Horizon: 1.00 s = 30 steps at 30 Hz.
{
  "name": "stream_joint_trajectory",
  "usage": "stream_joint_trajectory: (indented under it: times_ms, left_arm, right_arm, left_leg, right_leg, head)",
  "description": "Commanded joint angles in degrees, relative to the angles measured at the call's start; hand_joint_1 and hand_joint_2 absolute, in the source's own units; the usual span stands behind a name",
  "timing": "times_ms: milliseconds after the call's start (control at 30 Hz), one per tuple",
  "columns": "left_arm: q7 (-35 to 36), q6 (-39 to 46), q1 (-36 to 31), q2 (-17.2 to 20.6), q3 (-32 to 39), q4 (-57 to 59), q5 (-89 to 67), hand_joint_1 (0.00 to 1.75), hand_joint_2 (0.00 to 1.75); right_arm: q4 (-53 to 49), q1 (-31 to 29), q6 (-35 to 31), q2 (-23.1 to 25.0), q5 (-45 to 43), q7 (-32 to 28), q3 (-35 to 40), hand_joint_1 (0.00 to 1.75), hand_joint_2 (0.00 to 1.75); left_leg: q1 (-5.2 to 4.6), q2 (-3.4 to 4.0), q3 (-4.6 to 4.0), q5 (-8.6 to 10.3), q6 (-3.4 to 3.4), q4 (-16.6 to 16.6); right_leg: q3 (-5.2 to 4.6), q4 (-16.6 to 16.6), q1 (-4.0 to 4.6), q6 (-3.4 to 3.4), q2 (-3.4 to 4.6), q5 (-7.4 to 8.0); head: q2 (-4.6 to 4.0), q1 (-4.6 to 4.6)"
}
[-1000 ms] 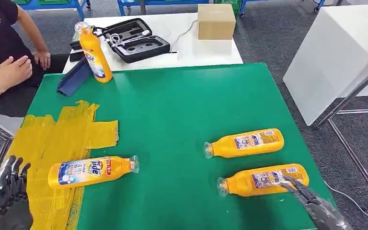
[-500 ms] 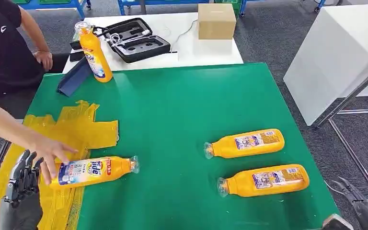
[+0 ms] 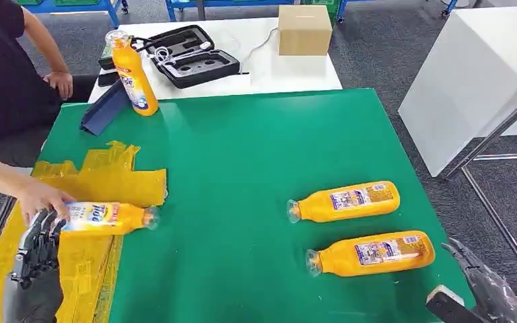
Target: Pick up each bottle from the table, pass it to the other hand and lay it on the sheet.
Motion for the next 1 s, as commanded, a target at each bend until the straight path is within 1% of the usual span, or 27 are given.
stream_joint_trajectory:
  times_ms: [33,100,167,233,300,333,467,567,667,767,900,967,1000]
  left_arm:
    - [0.0,0.1,-1.3,1.1,-1.1,3.3,-0.1,0.00,0.00]
    - [0.0,0.1,-1.2,1.2,-1.1,3.2,-0.1,0.00,0.00]
    - [0.0,0.1,-1.2,1.2,-1.1,3.2,-0.1,0.00,0.00]
    - [-0.1,-0.1,-1.3,1.1,-1.1,3.3,0.2,0.00,0.00]
    - [-0.1,-0.1,-1.3,1.1,-1.1,3.4,0.4,0.00,0.00]
    - [0.0,-0.2,-1.4,1.0,-1.1,3.5,0.4,0.00,0.00]
    - [-0.1,-0.2,-1.3,0.9,-1.0,3.2,0.5,0.00,0.00]
    - [-0.1,-0.2,-1.2,1.0,-1.0,3.3,0.5,0.00,0.00]
    - [-0.4,-0.7,-1.6,0.6,-0.5,3.5,1.6,0.00,0.00]
    - [-0.1,-1.1,-2.0,0.5,-0.7,3.4,1.9,0.00,0.00]
    - [0.1,-0.9,-2.1,0.5,-0.8,3.6,1.7,0.00,0.00]
    - [0.1,-0.8,-2.6,0.5,-1.3,4.4,1.6,0.00,0.00]
    - [0.0,-0.7,-3.0,0.7,-1.7,4.9,1.7,0.00,0.00]
  right_arm:
    - [5.7,0.2,-4.8,-5.5,-3.2,6.0,12.9,0.00,1.75]
    - [6.0,0.3,-5.7,-6.5,-4.3,7.5,14.5,0.00,1.75]
    - [6.0,0.3,-5.7,-6.5,-4.3,7.5,14.5,0.00,1.75]
    - [6.1,0.8,-6.2,-7.7,-4.7,8.2,16.5,0.00,1.75]
    - [6.5,0.7,-6.9,-8.3,-4.8,9.1,18.2,0.00,1.75]
    - [7.2,1.0,-8.7,-9.8,-5.6,10.9,20.5,0.00,1.75]
    - [8.0,0.6,-11.4,-12.5,-7.8,13.8,24.9,0.00,1.75]
    - [7.9,0.2,-11.4,-12.7,-8.0,13.9,25.6,0.00,1.75]
    - [9.6,0.2,-12.5,-15.6,-8.2,16.9,29.4,0.00,1.75]
    - [12.1,-0.8,-13.4,-16.5,-7.2,18.3,31.6,0.00,1.75]
    - [13.2,-1.4,-13.6,-16.7,-7.2,18.6,32.4,0.00,1.75]
    - [15.2,-1.5,-13.4,-18.5,-6.8,20.4,35.0,0.00,1.75]
    - [15.8,-0.6,-12.8,-20.8,-6.8,22.4,36.9,0.00,1.75]
  left_leg:
    - [0.06,0.16,0.03,0.00,-0.04,0.0]
    - [0.09,0.22,0.05,0.01,-0.06,0.0]
    - [0.14,0.20,0.02,0.01,-0.07,0.0]
    - [0.08,0.06,0.05,0.01,-0.05,0.0]
    - [0.08,0.10,0.04,0.01,-0.05,0.0]
    - [0.05,0.09,0.03,0.01,-0.04,0.0]
    - [0.13,0.20,0.03,-0.02,-0.07,0.0]
    - [0.13,0.19,0.03,-0.01,-0.07,0.0]
    - [0.13,0.14,0.04,0.01,-0.07,0.0]
    - [0.12,0.15,0.03,0.01,-0.06,0.0]
    - [0.09,0.11,0.04,0.01,-0.05,0.0]
    - [0.11,0.12,0.06,0.01,-0.06,-0.1]
    - [0.09,0.12,0.07,0.01,-0.05,-0.1]
  right_leg:
    - [0.05,-0.1,0.06,-0.02,0.08,0.06]
    - [0.07,-0.1,0.10,-0.03,0.11,0.09]
    - [0.07,-0.2,0.15,-0.04,0.07,0.09]
    - [0.00,-0.1,0.08,-0.02,-0.03,0.04]
    - [-0.08,-0.1,0.09,-0.02,0.01,0.06]
    - [-0.07,-0.1,0.06,-0.02,0.02,0.04]
    - [0.07,-0.2,0.13,-0.03,0.07,0.07]
    - [0.08,-0.2,0.14,-0.04,0.06,0.07]
    - [0.08,-0.2,0.13,-0.04,0.02,0.08]
    - [0.08,-0.2,0.12,-0.03,0.05,0.09]
    - [0.09,-0.1,0.09,-0.03,0.01,0.06]
    - [0.12,-0.2,0.11,-0.03,0.02,0.07]
    - [0.12,-0.2,0.10,-0.03,0.04,0.07]
  head:
    - [0.00,0.00]
    - [0.00,0.00]
    - [0.00,0.00]
    - [0.00,0.02]
    - [0.00,0.00]
    - [0.00,0.02]
    - [0.00,0.00]
    - [0.00,0.00]
    - [0.00,0.00]
    - [0.00,0.00]
    - [0.00,0.02]
    - [0.00,0.02]
    - [0.00,0.00]
